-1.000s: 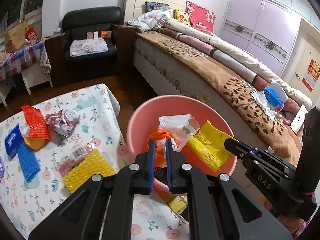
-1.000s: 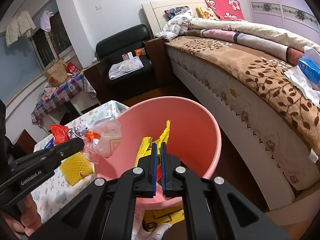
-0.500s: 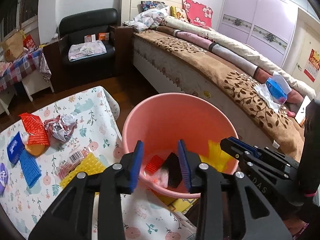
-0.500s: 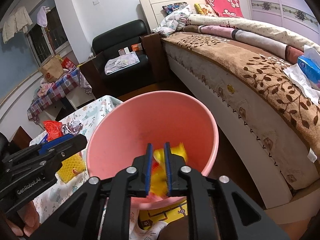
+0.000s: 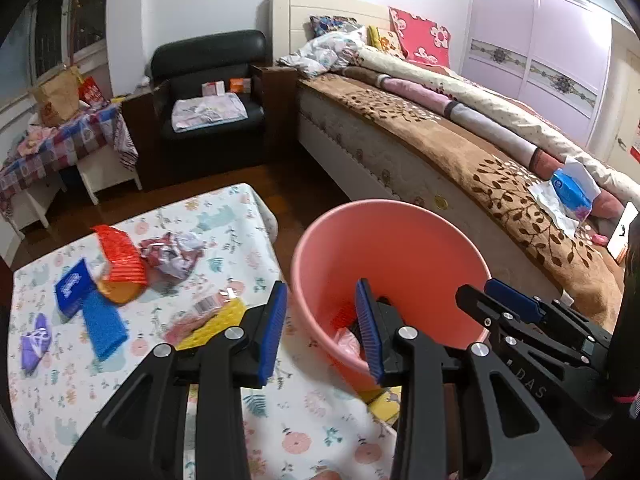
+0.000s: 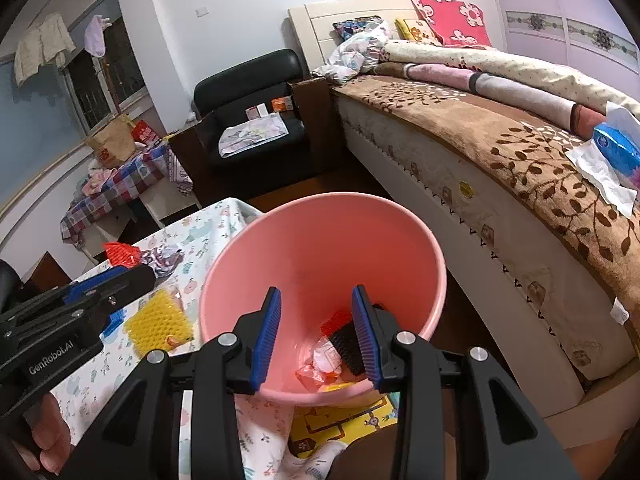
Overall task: Collect trash
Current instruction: 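Withdraw both open tools from the bucket back over the table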
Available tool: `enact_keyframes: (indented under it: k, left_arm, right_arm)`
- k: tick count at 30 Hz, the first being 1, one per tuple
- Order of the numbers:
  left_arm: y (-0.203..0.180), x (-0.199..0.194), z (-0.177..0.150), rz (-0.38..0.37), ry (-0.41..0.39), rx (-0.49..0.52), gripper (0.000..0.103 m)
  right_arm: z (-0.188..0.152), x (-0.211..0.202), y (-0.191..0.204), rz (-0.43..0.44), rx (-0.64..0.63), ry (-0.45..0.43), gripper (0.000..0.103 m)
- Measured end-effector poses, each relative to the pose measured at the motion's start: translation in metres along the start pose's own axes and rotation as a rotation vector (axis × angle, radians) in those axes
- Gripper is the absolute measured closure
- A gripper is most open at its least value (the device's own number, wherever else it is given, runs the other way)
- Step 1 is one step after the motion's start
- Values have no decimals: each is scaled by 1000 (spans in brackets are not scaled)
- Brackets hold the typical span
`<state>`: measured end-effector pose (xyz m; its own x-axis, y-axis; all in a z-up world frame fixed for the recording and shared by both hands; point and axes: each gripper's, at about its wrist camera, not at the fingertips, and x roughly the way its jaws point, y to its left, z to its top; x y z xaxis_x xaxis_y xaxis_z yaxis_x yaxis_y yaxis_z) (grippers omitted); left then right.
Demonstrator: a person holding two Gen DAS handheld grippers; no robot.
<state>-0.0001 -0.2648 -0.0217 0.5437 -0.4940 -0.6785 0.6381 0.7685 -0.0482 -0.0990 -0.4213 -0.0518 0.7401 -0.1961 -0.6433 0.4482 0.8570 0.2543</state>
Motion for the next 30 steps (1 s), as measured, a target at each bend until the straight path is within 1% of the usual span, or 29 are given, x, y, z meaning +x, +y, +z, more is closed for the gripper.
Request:
enact_keyframes:
  k: [4,14,19,30]
  left_arm:
    - [5,-12,-2,17,-17,-9,67]
    - [25,-31,-11,46,-32,-38,67]
    - [36,-41,-16,83,-45,-51,67]
    - [54,-64,-25,140,-79,-87,67]
  right_arm:
    - [-2,-7,9,10,-17,-5,67]
    - [-9,-20,39,35,-64,-10,67]
    - [-13,-26,55,45,-94,-13,67]
    - [-19,-37,81,59,-140,-23,67]
